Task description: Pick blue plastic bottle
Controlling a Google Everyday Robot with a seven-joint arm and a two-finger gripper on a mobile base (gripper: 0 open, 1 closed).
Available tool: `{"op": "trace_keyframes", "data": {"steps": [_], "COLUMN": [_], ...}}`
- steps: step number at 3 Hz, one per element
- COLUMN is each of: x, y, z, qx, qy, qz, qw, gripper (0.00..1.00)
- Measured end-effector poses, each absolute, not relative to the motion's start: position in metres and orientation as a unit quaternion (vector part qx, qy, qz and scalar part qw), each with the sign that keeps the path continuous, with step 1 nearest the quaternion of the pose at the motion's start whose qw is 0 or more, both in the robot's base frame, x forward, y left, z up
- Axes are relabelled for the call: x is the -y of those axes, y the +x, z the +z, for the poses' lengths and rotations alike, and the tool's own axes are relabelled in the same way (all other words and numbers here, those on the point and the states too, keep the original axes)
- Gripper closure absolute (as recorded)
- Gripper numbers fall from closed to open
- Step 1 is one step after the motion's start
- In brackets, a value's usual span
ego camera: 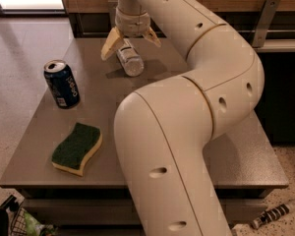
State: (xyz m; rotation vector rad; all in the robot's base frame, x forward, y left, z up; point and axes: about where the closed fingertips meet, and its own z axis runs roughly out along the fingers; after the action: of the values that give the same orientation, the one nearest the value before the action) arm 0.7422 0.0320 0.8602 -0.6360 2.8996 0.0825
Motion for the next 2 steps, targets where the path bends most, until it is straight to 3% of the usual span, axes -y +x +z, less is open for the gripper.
{"op": "trace_keyframes", "data": {"steps": [2], "x": [-0.0486], "y": [0.7448], "z": [0.8531], "qx": [-0.973], "qy": [-0.214], "qz": [0.039], "qw": [0.080], "gripper": [0.00]}}
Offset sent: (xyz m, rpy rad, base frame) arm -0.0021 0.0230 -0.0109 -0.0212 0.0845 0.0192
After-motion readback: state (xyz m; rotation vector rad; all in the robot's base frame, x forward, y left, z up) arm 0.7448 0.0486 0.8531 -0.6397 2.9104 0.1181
